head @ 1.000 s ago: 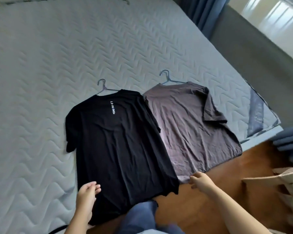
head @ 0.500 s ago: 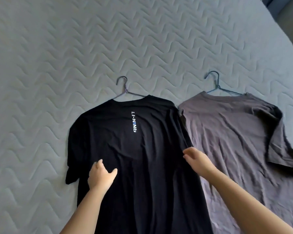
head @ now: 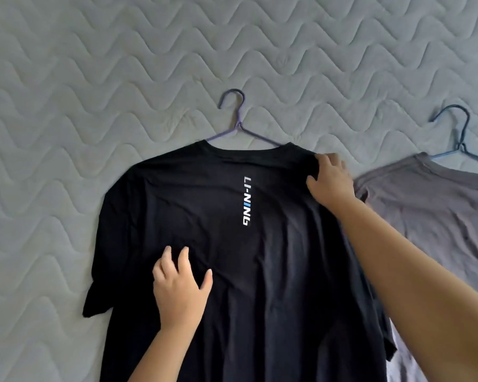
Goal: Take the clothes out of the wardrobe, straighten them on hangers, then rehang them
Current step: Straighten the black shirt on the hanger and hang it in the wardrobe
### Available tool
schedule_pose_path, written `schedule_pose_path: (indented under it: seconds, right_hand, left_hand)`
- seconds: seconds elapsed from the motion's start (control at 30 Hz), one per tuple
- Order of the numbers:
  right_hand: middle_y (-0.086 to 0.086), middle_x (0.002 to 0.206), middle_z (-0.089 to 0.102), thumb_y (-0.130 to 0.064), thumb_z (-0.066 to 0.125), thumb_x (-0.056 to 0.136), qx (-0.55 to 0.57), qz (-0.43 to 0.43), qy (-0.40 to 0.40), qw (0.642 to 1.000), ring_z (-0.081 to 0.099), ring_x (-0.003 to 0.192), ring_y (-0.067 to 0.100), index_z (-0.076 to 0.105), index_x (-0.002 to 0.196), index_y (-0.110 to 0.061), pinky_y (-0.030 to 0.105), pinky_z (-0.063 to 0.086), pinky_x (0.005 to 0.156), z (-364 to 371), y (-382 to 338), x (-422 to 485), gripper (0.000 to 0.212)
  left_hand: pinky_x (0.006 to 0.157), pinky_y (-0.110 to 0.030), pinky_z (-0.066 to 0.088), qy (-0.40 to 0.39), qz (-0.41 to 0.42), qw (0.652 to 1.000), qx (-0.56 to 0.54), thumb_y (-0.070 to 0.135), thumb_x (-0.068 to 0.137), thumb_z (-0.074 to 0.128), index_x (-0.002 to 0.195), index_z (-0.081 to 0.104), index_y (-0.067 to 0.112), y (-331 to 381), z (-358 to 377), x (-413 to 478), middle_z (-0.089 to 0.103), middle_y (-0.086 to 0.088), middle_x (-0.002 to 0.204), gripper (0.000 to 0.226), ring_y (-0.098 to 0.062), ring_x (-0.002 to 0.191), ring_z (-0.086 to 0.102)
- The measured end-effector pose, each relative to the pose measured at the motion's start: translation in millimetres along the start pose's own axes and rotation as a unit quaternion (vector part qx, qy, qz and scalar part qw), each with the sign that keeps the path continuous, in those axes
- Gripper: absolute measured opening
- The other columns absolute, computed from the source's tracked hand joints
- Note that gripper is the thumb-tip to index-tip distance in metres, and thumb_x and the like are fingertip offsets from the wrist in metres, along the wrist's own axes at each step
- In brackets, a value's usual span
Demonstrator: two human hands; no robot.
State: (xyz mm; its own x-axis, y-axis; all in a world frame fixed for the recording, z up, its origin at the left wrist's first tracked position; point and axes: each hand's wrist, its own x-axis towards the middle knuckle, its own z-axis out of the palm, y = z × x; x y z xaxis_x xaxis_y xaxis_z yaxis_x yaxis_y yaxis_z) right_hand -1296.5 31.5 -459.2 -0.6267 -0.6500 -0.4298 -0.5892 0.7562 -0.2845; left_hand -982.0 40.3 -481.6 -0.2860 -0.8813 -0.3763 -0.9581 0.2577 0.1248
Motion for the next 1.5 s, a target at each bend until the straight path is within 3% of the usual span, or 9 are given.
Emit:
schedule_pose_path:
  seconds: [0.27,0.4,0.57,0.87,0.97,1.03,1.13,1.3,1.5]
  right_hand:
    - [0.020,0.120,0.047,-0.017,0.052,0.083,-0.060,0.036,-0.025,0.997,0.041,0.114,0.038,0.054,0.108,-0.002,0.041,0.036,0.093,1,-11,15,0.029]
    - [0.015,0.097,0.053,-0.013,0.054,0.079,0.064,0.002,0.012,0.998,0.051,0.097,0.034,0.049,0.081,-0.012,0.031,0.033,0.071,-17,-7,-19,0.006]
    - [-0.003,0.065,0.043,-0.007,0.055,0.072,0.100,-0.052,0.022,0.993,0.046,0.070,0.027,0.027,0.058,-0.025,0.032,0.027,0.056,-56,-2,-93,0.036]
    - [-0.005,0.065,0.049,-0.012,0.055,0.063,0.187,-0.106,0.027,0.976,0.034,0.060,0.016,0.038,0.064,-0.021,0.028,0.030,0.054,-131,26,-231,0.018]
    - [-0.002,0.058,0.043,-0.008,0.056,0.064,0.212,-0.109,0.012,0.971,0.033,0.058,0.014,0.041,0.065,-0.011,0.031,0.030,0.057,-156,38,-265,0.015]
    - [-0.010,0.061,0.048,-0.015,0.051,0.057,0.223,-0.120,0.010,0.967,0.035,0.059,0.016,0.035,0.059,-0.023,0.032,0.032,0.058,-174,42,-285,0.018]
    - [-0.010,0.058,0.049,-0.013,0.054,0.061,0.228,-0.122,0.015,0.966,0.042,0.064,0.020,0.034,0.063,-0.029,0.032,0.033,0.060,-198,47,-312,0.026]
    - [0.001,0.095,0.056,-0.018,0.062,0.078,0.112,-0.153,0.040,0.981,0.055,0.096,0.026,0.054,0.104,-0.014,0.030,0.038,0.075,-219,56,-347,0.027]
    - [0.001,0.089,0.062,-0.028,0.051,0.091,0.111,-0.254,0.093,0.956,0.057,0.090,0.022,0.062,0.094,-0.009,0.029,0.040,0.075,-244,30,-374,0.022]
  left_hand:
    - [0.065,-0.047,0.055,-0.020,-0.001,1.000,-0.012,0.026,0.053,0.085,0.110,0.061,0.002,-1,-2,-1,0.056,-0.028,0.120,0.066,-0.045,0.099,0.057]
    - [0.097,-0.041,0.044,-0.040,-0.036,0.994,-0.095,0.027,0.081,0.065,0.131,0.044,0.008,-3,-27,-7,0.034,-0.016,0.145,0.058,-0.032,0.131,0.036]
    - [0.098,-0.037,0.044,0.021,-0.036,0.984,-0.174,0.015,0.085,0.059,0.131,0.042,0.004,-2,-85,-29,0.040,-0.017,0.140,0.050,-0.029,0.127,0.041]
    - [0.089,-0.061,0.044,0.151,0.107,0.982,-0.048,0.011,0.077,0.069,0.134,0.039,-0.001,19,-203,-77,0.043,-0.024,0.139,0.066,-0.046,0.126,0.042]
    - [0.087,-0.066,0.039,0.176,0.130,0.976,-0.021,0.006,0.076,0.068,0.118,0.055,0.001,28,-239,-100,0.059,-0.020,0.123,0.044,-0.044,0.119,0.050]
    - [0.087,-0.062,0.040,0.186,0.152,0.970,-0.029,0.005,0.080,0.062,0.089,0.062,0.002,33,-263,-120,0.066,-0.015,0.092,0.010,-0.040,0.096,0.062]
    - [0.071,-0.042,0.045,0.154,0.154,0.970,-0.107,0.017,0.086,0.049,0.075,0.060,0.002,36,-292,-155,0.063,-0.009,0.068,0.022,-0.035,0.072,0.060]
    - [0.069,-0.032,0.041,0.193,0.065,0.946,-0.253,0.020,0.085,0.060,0.078,0.065,0.013,35,-324,-230,0.059,0.012,0.066,0.011,-0.019,0.072,0.058]
    - [0.062,-0.025,0.038,0.235,0.020,0.927,-0.293,0.024,0.084,0.061,0.076,0.063,0.019,11,-347,-295,0.060,0.016,0.072,0.010,-0.009,0.071,0.055]
